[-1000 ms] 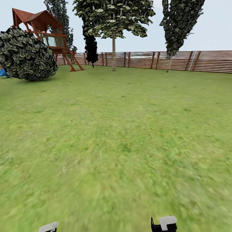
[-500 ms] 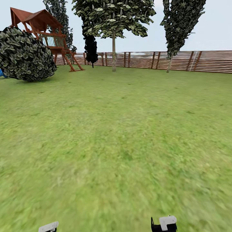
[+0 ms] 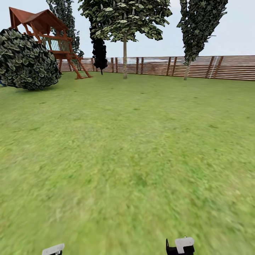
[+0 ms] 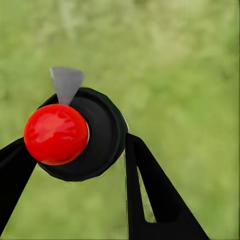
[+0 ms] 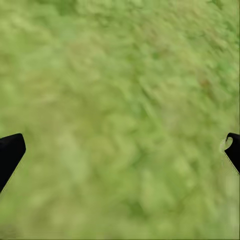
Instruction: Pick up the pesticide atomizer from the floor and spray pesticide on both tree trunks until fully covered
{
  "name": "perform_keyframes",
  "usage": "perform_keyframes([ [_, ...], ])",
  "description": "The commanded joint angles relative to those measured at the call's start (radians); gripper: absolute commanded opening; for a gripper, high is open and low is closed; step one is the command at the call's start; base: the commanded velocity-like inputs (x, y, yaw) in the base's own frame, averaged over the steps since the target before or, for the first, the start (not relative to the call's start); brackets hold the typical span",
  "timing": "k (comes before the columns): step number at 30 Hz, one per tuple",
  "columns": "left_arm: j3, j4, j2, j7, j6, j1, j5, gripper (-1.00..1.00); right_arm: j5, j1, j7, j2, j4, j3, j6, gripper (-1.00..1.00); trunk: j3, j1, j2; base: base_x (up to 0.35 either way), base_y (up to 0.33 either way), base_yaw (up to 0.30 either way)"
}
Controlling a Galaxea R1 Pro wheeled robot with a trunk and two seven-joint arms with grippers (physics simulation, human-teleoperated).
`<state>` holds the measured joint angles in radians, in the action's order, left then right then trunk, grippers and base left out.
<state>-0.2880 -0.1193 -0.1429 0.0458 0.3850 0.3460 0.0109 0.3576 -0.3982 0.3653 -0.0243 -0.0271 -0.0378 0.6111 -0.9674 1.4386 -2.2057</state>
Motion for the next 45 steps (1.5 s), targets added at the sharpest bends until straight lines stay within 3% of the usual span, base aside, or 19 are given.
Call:
perform_keyframes([
  [1, -0.005, 0.001, -0.001, 0.005, 0.003, 0.001, 0.001, -1.00, 0.010, -0.001, 0.007, 0.000, 0.001, -0.004, 0.001, 1.00, -0.001, 0.000, 0.000, 0.340, 0.000, 0.000],
  [45, -0.005, 0.001, -0.004, 0.005, 0.003, 0.001, 0.001, -1.00, 0.011, -0.001, 0.007, 0.000, 0.001, -0.004, 0.001, 1.00, -0.001, 0.000, 0.000, 0.340, 0.000, 0.000],
])
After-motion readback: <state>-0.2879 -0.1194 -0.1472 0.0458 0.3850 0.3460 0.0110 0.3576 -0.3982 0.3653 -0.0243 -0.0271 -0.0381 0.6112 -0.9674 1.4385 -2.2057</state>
